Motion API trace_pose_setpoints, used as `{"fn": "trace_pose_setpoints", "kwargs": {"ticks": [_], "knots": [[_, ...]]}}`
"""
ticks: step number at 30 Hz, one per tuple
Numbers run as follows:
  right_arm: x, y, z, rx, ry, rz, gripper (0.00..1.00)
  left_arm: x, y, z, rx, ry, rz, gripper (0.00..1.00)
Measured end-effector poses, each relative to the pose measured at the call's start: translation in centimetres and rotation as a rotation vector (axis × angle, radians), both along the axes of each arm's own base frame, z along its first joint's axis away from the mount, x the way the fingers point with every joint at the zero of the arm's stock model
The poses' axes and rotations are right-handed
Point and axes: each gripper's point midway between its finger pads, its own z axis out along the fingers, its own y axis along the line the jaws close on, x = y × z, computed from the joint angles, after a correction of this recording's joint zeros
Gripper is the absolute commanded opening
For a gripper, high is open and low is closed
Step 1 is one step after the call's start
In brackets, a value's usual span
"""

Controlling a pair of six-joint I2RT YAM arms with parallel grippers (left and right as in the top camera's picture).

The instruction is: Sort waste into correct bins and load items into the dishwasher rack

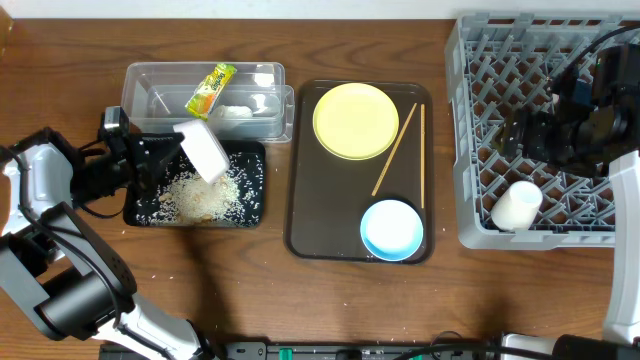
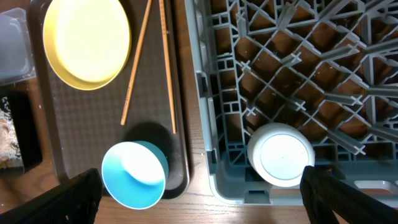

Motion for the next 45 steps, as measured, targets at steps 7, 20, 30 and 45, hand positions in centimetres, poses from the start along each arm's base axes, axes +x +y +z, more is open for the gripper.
{"fn": "trace_pose_setpoints", "kwargs": {"ticks": [7, 20, 30, 45], "knots": [[0.0, 0.0, 0.0, -0.003, 0.000, 0.008, 0.99, -0.1, -0.1, 0.1, -0.009, 0.014, 0.000, 0.06], [-0.2, 0.0, -0.1, -0.009, 0.006, 0.027, 0.99, 0.1, 1.8, -0.2, -0.010, 0.018, 0.051, 0.06], [-0.3, 0.0, -0.1, -0.012, 0.005, 0.035, 0.99, 0.2, 1.5, -0.2, 0.003, 0.000, 0.041, 0.06], [-0.3, 0.0, -0.1, -0.012, 0.006, 0.035, 0.99, -3.6, -19.3, -2.0, 0.650, -0.338, -0.660, 0.06]]}}
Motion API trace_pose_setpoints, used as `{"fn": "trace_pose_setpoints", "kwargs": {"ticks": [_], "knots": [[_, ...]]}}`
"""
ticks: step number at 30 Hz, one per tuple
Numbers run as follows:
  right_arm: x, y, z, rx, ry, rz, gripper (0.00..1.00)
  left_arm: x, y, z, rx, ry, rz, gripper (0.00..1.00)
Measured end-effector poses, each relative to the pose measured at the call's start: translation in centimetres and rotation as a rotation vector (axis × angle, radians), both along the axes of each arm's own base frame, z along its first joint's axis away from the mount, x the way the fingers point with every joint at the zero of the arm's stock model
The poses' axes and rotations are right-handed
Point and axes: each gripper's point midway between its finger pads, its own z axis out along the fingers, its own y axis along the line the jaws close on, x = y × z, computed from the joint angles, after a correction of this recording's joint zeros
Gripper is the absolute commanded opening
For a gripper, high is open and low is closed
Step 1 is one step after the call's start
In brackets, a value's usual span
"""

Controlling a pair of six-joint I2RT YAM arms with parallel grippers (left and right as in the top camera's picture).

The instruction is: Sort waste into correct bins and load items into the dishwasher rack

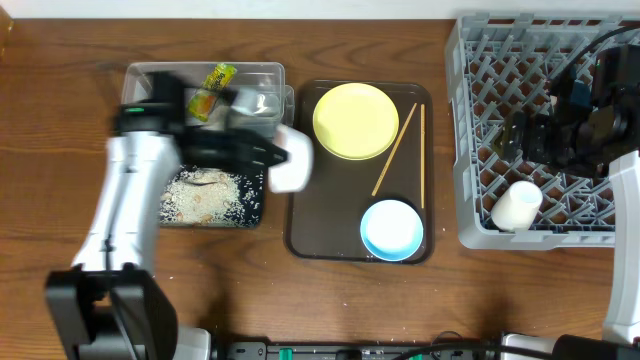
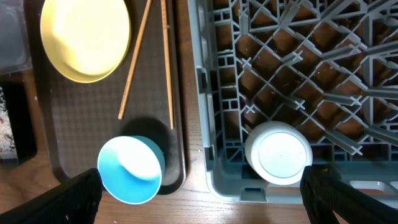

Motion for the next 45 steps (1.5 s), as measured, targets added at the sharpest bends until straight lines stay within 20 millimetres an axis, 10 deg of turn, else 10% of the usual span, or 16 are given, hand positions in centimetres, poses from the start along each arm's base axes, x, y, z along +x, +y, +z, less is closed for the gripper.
{"fn": "trace_pose_setpoints", "kwargs": {"ticks": [5, 15, 20, 26, 32, 37, 45], "knots": [[0.0, 0.0, 0.0, 0.000, 0.001, 0.000, 0.99, -1.9, -5.6, -4.9, 0.359, -0.043, -0.096, 0.06], [-0.1, 0.0, 0.0, 0.001, 0.003, 0.000, 0.99, -2.7, -10.0, -12.0, 0.663, -0.120, -0.149, 0.07], [0.0, 0.2, 0.0, 0.010, -0.001, 0.004, 0.99, -2.8, -11.0, -12.6, 0.677, -0.151, -0.159, 0.35], [1.6, 1.9, 1.2, 0.104, -0.086, 0.050, 0.96, -2.9, -10.1, -12.7, 0.706, -0.105, -0.124, 0.42], [3.6, 6.4, 2.7, 0.163, -0.195, 0.167, 0.92, -1.0, -5.9, -9.2, 0.703, -0.017, 0.033, 0.56], [5.1, 12.4, 2.3, 0.171, -0.224, 0.274, 0.89, 1.9, 0.6, -1.5, 0.602, -0.082, 0.287, 0.67], [6.6, 21.3, -5.9, 0.118, -0.074, 0.395, 0.74, 2.4, 8.4, 4.9, 0.538, -0.166, 0.560, 0.72]]}}
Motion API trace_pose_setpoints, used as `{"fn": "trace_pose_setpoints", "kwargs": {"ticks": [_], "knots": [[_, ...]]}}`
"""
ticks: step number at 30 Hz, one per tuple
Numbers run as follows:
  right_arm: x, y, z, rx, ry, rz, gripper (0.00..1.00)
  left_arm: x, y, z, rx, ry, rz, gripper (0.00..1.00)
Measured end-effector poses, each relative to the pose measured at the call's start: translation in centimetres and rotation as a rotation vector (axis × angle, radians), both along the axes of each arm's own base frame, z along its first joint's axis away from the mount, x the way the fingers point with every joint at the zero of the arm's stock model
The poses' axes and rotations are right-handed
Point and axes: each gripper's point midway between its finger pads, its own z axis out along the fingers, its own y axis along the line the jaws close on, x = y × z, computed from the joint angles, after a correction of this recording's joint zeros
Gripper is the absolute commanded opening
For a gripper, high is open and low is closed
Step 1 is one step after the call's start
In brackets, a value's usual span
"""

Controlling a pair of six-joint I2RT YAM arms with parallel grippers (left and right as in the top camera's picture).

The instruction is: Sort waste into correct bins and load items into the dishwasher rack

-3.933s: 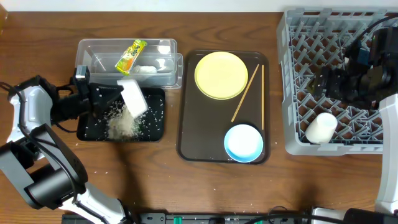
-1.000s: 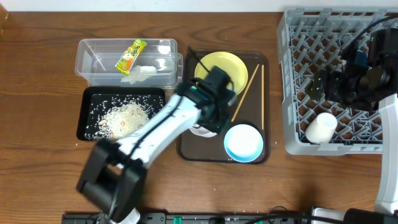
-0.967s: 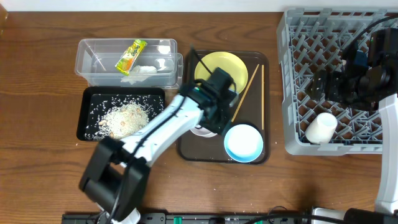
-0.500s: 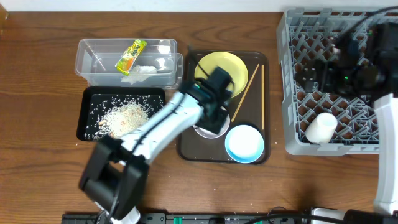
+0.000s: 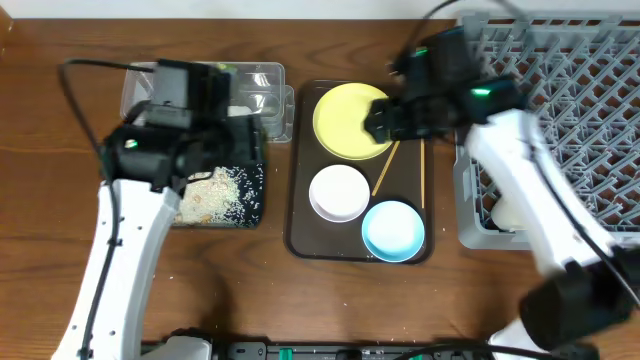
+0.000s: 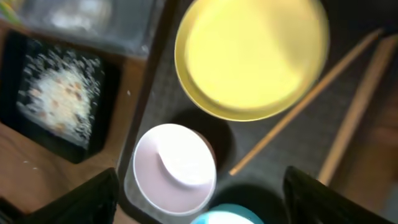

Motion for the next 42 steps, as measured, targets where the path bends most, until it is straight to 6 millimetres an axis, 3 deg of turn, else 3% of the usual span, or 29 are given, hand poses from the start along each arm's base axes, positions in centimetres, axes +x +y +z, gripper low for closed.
{"fn": "trace_pose_setpoints", "kwargs": {"ticks": [4, 9, 13, 15, 17, 19, 26, 30, 34, 38, 42], "knots": [[-0.4, 2.0, -5.4, -0.065, 0.110, 0.033, 0.59, 0.1, 1.0, -0.1, 0.000, 0.008, 0.031, 0.73], [-1.6, 3.0, -11.2, -0.138, 0.240, 0.056, 0.37, 0.1, 1.2, -0.3, 0.002, 0.015, 0.035, 0.73], [-2.7, 2.9, -14.0, -0.182, 0.320, 0.067, 0.26, 0.0, 1.4, -0.5, 0.012, 0.018, 0.041, 0.73], [-3.1, 2.7, -14.6, -0.195, 0.345, 0.064, 0.19, 0.1, 1.5, -0.5, 0.019, 0.016, 0.045, 0.74], [-3.3, 2.6, -14.8, -0.205, 0.352, 0.071, 0.01, 0.1, 1.6, -0.5, 0.024, 0.016, 0.048, 0.74], [-3.4, 2.4, -14.9, -0.214, 0.358, 0.067, 0.01, 0.1, 1.6, -0.5, 0.027, 0.016, 0.047, 0.80], [-3.7, 1.8, -14.7, -0.231, 0.371, 0.055, 0.01, 0.0, 1.7, -0.6, 0.027, 0.019, 0.053, 0.85], [-4.0, -0.2, -11.7, -0.245, 0.366, 0.018, 0.01, 0.0, 1.7, -0.6, 0.027, 0.020, 0.053, 0.86], [-1.8, -5.1, -4.3, -0.267, 0.207, -0.139, 0.01, 0.0, 1.7, -0.6, 0.027, 0.021, 0.053, 0.86], [0.8, -14.7, 5.4, -0.336, -0.078, -0.491, 0.01, 0.0, 1.7, -0.6, 0.027, 0.020, 0.053, 0.87], [1.8, -24.0, 11.7, -0.474, -0.324, -0.857, 0.01, 0.0, 1.7, -0.6, 0.027, 0.020, 0.053, 0.88]]}}
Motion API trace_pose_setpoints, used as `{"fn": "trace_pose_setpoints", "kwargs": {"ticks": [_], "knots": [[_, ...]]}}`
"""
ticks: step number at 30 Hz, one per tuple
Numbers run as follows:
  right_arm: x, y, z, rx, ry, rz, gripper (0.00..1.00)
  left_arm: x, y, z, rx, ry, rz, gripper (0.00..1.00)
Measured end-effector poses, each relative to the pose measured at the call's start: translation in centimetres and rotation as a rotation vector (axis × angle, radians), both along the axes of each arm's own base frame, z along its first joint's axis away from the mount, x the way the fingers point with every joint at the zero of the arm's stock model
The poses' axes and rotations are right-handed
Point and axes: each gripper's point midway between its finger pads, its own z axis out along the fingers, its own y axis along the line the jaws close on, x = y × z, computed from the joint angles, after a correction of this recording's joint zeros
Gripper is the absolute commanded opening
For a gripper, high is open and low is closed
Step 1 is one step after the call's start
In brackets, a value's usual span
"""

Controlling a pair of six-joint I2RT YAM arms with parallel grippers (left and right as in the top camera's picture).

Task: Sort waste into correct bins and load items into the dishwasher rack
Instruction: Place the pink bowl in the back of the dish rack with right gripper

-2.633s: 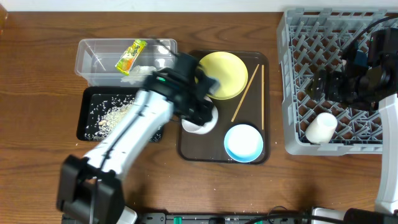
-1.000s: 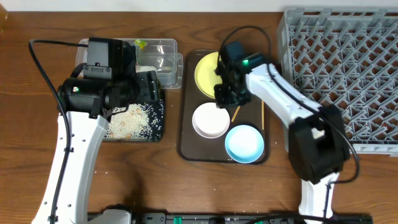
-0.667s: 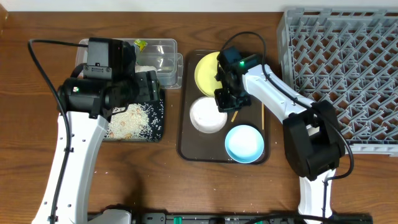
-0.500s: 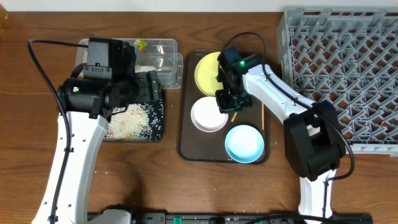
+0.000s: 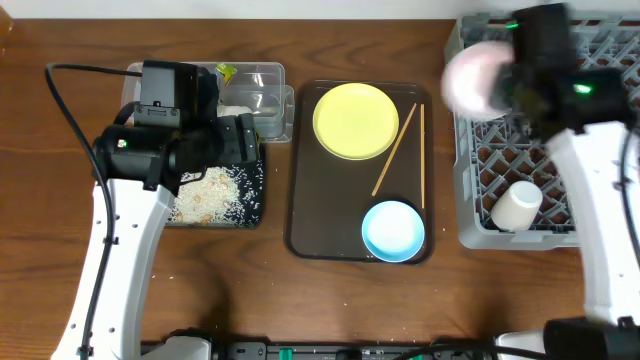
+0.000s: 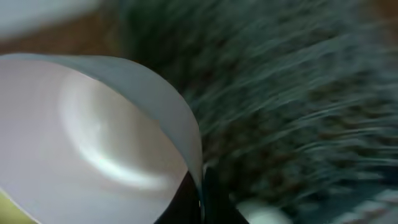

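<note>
A white bowl [image 5: 468, 80] hangs blurred over the left edge of the grey dishwasher rack [image 5: 600, 150], with my right gripper [image 5: 498, 86] shut on it. In the right wrist view the bowl [image 6: 93, 143] fills the left side. Its rim is pinched between the dark fingers of my right gripper [image 6: 200, 190]. A white cup [image 5: 515, 207] lies in the rack's front left corner. On the brown tray [image 5: 300, 210] are a yellow plate [image 5: 355, 120], two chopsticks [image 5: 398, 148] and a blue bowl [image 5: 392, 228]. My left gripper [image 5: 243, 140] hovers over the bins, its jaws unclear.
A black tray with spilled rice [image 5: 215, 195] sits left of the brown tray. Behind it stands a clear bin [image 5: 255, 85] holding a yellow-green wrapper [image 5: 222, 70]. Rice grains are scattered on the wooden table around the black tray.
The white bowl stood on the brown tray beside the blue bowl, with my right gripper open above the plate. Now my right gripper holds it over the rack's left edge. The left arm has barely moved.
My left gripper held the white bowl tipped over the black rice tray, then carried at the brown tray's left edge. Later the bowl stood on the brown tray, the left gripper was back over the bins and the right arm over the tray. Now the right gripper holds it.
</note>
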Motion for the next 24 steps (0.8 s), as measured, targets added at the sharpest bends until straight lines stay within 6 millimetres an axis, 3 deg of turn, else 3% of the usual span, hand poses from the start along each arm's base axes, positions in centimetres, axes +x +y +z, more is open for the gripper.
{"fn": "trace_pose_setpoints", "kwargs": {"ticks": [4, 9, 11, 19, 24], "knots": [[2.7, -4.6, 2.5, -0.170, -0.150, -0.181, 0.01, 0.0, 0.0, 0.0, 0.000, 0.000, 0.000, 0.88], [7.0, -6.5, 2.4, -0.377, -0.216, -0.274, 0.01, 0.0, 0.0, 0.0, 0.000, 0.001, 0.000, 0.89], [8.6, -6.8, 1.6, -0.457, -0.218, -0.302, 0.01, 0.0, 0.0, 0.0, 0.001, 0.001, 0.000, 0.94], [13.8, -6.8, -3.5, -0.650, -0.178, -0.328, 0.01, 0.0, 0.0, -0.1, 0.001, 0.002, 0.000, 0.95], [16.1, -5.3, -7.5, -0.716, -0.120, -0.266, 0.01, 0.0, 0.0, -0.1, 0.001, 0.003, 0.000, 0.95]]}}
